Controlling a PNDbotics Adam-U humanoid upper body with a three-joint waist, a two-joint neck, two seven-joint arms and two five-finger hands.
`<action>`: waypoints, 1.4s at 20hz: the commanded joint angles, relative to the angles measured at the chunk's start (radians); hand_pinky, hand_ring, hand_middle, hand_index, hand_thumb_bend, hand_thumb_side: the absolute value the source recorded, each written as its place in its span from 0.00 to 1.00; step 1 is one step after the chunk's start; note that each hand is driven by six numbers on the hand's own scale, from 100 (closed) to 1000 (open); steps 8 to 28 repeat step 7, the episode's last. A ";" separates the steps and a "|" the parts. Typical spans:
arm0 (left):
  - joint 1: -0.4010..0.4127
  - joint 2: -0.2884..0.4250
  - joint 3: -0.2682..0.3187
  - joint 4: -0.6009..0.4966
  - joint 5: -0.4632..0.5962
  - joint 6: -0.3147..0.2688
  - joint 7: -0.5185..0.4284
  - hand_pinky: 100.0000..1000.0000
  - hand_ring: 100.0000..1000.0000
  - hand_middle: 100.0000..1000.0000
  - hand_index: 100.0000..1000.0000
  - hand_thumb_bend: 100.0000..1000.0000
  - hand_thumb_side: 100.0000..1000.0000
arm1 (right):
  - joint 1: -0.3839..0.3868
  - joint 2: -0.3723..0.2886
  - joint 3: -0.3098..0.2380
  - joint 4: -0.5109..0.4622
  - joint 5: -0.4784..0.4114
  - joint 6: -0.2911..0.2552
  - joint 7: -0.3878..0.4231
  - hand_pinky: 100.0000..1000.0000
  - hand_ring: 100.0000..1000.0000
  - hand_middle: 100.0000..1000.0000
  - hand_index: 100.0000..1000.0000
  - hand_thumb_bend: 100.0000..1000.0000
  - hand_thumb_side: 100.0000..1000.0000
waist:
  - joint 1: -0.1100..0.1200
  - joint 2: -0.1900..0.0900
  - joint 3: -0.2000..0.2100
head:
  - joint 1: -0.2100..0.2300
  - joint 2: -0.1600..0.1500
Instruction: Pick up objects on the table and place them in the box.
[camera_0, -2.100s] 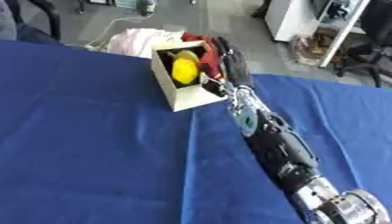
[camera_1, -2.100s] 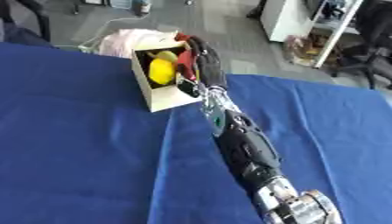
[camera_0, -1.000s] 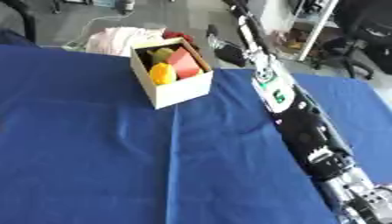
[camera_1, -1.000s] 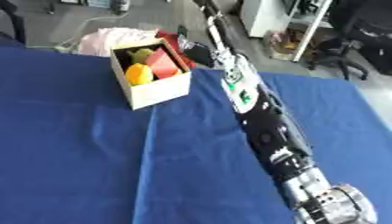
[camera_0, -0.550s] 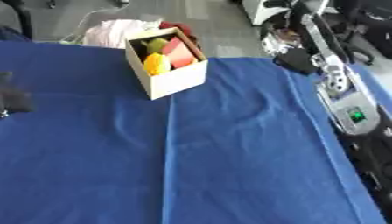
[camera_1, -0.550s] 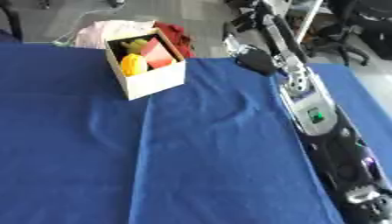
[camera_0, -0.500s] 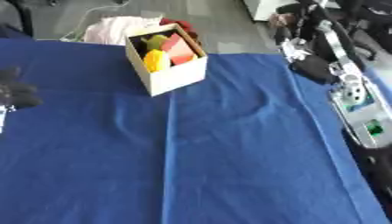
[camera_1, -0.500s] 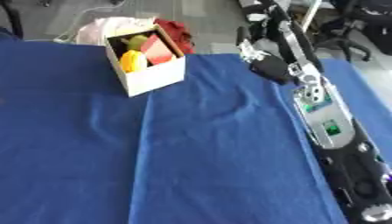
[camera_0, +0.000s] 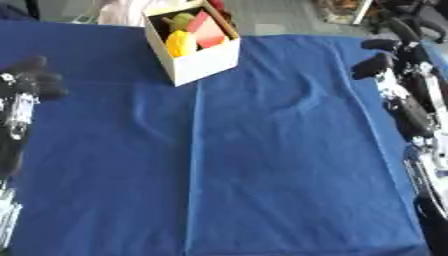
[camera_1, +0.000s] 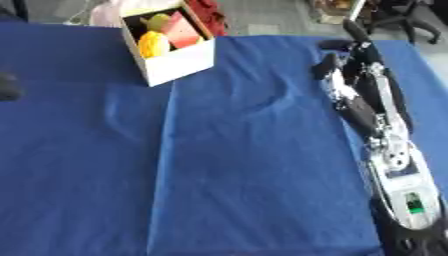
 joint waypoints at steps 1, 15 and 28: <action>-0.002 -0.008 0.011 -0.005 -0.012 -0.010 0.002 0.67 0.59 0.60 0.80 0.00 0.77 | 0.028 0.018 -0.002 -0.049 -0.034 0.004 0.000 0.56 0.57 0.68 0.99 0.00 0.47 | 0.018 -0.013 -0.003 | 0.030 0.010; 0.005 -0.017 0.013 0.000 -0.025 -0.017 0.007 0.67 0.60 0.61 0.79 0.00 0.77 | 0.091 0.028 0.003 -0.059 -0.051 0.008 0.002 0.55 0.55 0.66 0.99 0.00 0.47 | 0.032 0.001 -0.019 | 0.091 0.010; 0.005 -0.017 0.013 0.000 -0.025 -0.017 0.007 0.67 0.60 0.61 0.79 0.00 0.77 | 0.091 0.028 0.003 -0.059 -0.051 0.008 0.002 0.55 0.55 0.66 0.99 0.00 0.47 | 0.032 0.001 -0.019 | 0.091 0.010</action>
